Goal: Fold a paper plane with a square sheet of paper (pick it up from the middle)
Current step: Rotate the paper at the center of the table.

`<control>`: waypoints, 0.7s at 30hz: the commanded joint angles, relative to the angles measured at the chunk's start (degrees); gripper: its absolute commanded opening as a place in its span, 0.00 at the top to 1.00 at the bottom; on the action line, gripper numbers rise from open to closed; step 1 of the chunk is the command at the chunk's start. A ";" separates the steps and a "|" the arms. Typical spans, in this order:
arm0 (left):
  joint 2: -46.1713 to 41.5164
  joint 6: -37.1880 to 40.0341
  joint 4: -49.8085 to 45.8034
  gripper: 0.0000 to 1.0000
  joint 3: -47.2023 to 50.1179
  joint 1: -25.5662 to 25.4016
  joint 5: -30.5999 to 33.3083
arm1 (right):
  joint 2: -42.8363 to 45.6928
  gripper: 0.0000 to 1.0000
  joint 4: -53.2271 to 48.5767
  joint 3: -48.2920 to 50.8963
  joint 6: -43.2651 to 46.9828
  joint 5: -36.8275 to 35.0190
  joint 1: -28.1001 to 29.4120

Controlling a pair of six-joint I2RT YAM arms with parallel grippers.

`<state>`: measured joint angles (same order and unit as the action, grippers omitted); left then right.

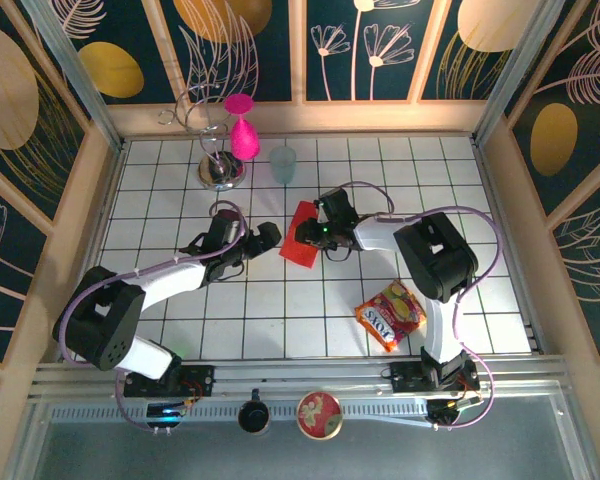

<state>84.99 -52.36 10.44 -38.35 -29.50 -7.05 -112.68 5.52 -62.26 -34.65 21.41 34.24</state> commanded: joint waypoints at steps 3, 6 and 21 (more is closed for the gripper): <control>-0.54 0.85 2.75 0.02 0.77 0.49 -4.20 | -1.54 0.68 -9.09 1.25 15.83 1.62 0.39; 0.31 1.43 3.95 0.03 0.43 0.60 -6.10 | 0.64 0.69 -10.17 1.92 21.34 3.89 0.38; 3.61 -4.70 5.08 0.19 -1.47 0.58 -15.76 | 15.75 0.59 4.42 11.56 -11.21 -3.43 -0.17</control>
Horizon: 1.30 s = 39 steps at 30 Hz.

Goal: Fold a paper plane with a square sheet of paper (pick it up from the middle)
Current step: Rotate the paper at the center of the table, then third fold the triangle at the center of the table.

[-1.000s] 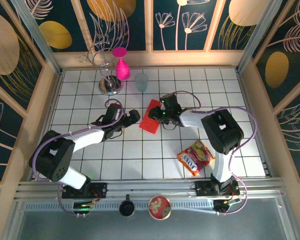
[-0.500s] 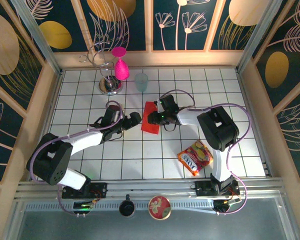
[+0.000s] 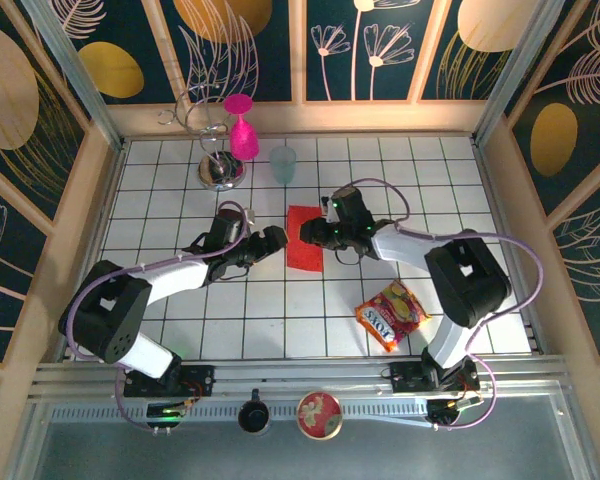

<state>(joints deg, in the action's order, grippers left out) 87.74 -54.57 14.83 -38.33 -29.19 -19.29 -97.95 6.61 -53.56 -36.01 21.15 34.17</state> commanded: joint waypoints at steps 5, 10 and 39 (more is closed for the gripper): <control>1.02 -5.73 1.99 0.29 0.08 0.19 -6.29 | 0.33 0.62 3.89 3.71 -11.22 -3.86 0.04; 3.13 -7.13 4.44 0.37 0.76 -0.02 -9.30 | -2.38 0.65 3.69 2.37 -10.07 -4.05 0.06; 15.33 -5.28 -2.14 0.55 -8.52 -0.29 -10.61 | -8.01 0.69 2.44 2.67 -7.58 -0.68 -1.61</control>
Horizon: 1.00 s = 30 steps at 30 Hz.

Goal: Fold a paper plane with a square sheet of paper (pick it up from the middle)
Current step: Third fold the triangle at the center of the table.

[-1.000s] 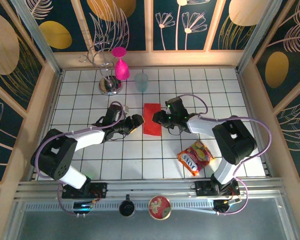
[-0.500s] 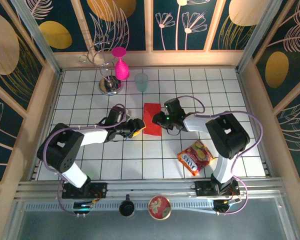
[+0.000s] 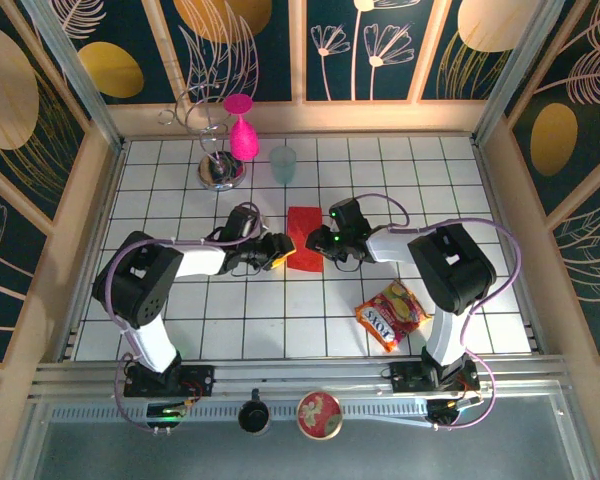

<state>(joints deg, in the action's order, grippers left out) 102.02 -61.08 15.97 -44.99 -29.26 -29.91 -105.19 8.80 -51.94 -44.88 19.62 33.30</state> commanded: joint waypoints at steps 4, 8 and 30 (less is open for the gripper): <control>1.96 1.58 -4.95 0.55 -3.17 -0.27 0.55 | -0.81 0.69 0.95 1.49 1.35 1.65 -0.95; 3.03 2.02 -6.10 0.55 -4.20 -0.28 1.09 | -0.91 0.69 1.43 1.76 1.29 2.22 -1.04; 6.74 3.95 -7.26 0.76 -9.38 0.16 -0.65 | -1.58 0.69 4.12 2.97 1.14 4.46 -1.57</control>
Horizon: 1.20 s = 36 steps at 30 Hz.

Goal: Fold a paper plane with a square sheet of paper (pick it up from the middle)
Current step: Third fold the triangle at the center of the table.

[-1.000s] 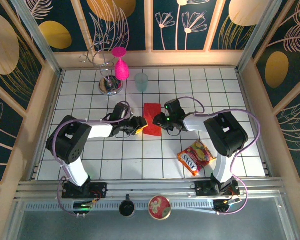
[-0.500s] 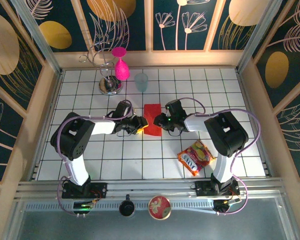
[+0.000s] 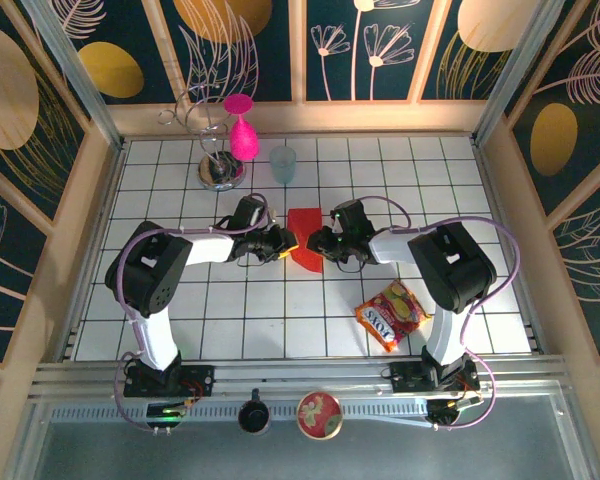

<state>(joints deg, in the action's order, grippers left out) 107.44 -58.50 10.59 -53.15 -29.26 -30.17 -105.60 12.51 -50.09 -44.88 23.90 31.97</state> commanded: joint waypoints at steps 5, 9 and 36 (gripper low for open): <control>1.31 1.52 -2.50 0.82 -1.76 0.50 -0.23 | -1.00 0.69 0.93 1.39 1.33 0.25 -0.30; 0.94 1.00 -2.59 0.89 -1.52 0.50 -0.32 | -0.19 0.68 2.31 1.57 1.87 0.27 -0.25; -3.46 -8.63 3.69 0.98 1.55 0.47 0.20 | 15.78 0.33 29.63 17.24 43.52 -14.07 11.29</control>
<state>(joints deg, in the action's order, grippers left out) 104.73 -65.47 13.26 -52.42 -29.19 -29.56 -89.89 36.07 -34.89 -9.93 11.77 41.58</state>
